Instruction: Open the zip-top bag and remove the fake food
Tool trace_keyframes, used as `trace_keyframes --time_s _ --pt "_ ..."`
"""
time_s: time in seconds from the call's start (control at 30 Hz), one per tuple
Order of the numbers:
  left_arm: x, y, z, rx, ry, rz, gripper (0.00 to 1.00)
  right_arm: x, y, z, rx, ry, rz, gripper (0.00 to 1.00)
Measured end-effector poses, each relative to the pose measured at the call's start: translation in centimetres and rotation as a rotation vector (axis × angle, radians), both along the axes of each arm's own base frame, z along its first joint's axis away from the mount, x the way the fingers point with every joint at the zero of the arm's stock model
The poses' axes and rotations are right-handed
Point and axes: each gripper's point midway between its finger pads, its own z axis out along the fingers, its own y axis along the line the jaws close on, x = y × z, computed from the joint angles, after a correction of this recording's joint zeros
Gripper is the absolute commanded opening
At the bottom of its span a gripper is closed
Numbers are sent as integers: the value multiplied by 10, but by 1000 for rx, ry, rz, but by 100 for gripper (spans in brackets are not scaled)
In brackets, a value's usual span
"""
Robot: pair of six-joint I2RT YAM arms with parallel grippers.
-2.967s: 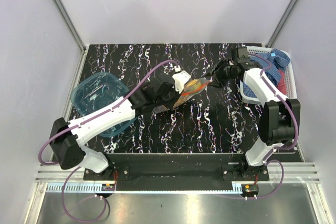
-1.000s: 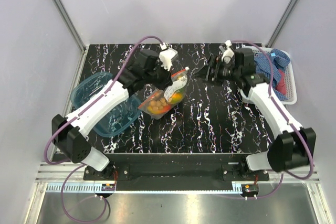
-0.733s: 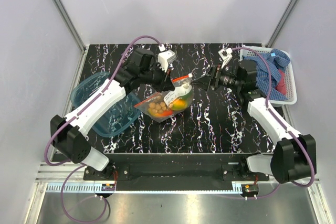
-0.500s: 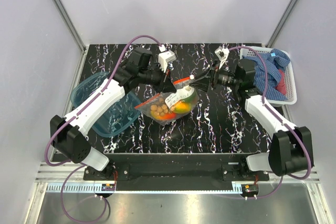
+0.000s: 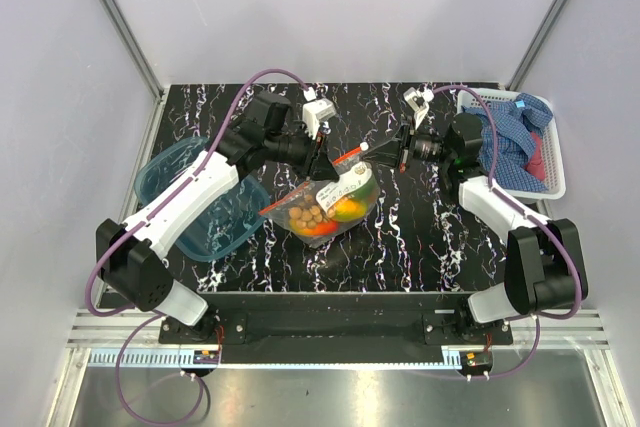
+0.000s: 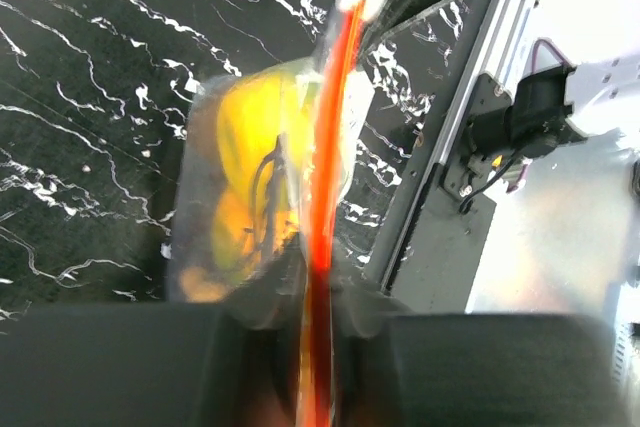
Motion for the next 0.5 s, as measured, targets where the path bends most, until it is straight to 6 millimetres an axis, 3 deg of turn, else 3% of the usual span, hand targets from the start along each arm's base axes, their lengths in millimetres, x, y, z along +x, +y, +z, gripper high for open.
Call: trace_keyframes --time_s 0.07,0.13,0.27,0.5 --pt "2 0 0 3 5 20 57 -2 1 2 8 13 11 0" --pt "5 0 0 14 -3 43 60 -5 2 5 15 22 24 0" --pt "15 -6 5 32 -58 105 56 -11 5 6 22 74 47 0" --pt "21 -27 32 -70 -81 140 52 -16 6 5 22 129 66 0"
